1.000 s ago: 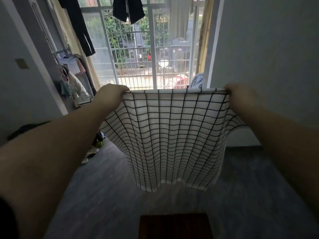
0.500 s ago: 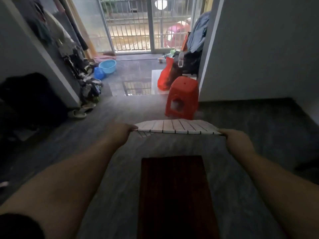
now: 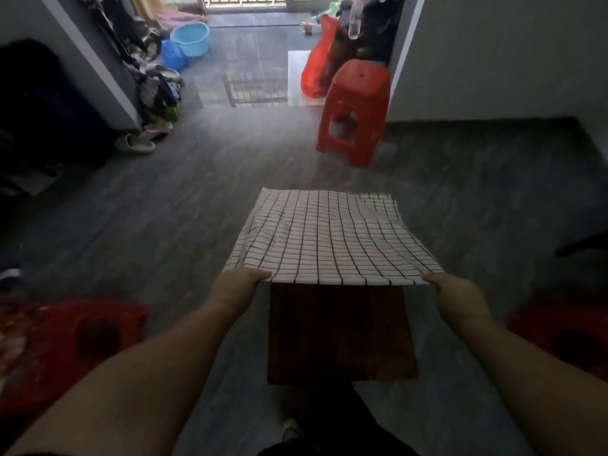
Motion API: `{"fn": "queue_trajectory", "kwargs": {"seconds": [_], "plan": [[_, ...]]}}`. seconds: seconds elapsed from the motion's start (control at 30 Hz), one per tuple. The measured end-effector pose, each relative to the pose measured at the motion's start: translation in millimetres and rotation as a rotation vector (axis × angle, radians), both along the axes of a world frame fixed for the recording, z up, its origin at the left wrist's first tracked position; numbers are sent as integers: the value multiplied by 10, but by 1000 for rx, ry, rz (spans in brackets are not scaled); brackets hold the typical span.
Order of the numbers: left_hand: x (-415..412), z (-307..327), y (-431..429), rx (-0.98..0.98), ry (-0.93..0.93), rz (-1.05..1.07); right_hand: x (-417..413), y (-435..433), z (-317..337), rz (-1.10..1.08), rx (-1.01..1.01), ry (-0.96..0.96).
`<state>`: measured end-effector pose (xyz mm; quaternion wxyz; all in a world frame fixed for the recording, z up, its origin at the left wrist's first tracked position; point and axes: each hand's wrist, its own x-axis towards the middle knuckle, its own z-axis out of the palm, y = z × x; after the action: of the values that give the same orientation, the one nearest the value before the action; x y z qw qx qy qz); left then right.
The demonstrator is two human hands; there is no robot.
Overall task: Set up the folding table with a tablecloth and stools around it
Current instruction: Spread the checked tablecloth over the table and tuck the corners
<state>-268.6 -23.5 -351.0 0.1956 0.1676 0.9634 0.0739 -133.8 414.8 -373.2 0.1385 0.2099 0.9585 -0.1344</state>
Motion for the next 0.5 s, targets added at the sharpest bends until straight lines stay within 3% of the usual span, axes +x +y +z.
{"fn": "queue_trajectory", "kwargs": {"seconds": [0.23,0.5], "plan": [[786,-547,-319,45,-39,-62,745,-343,-213,5,14,-13],[1640,-686,-708,95,-52,-95,1647,-740,-136,-45,-30,-31]]}}
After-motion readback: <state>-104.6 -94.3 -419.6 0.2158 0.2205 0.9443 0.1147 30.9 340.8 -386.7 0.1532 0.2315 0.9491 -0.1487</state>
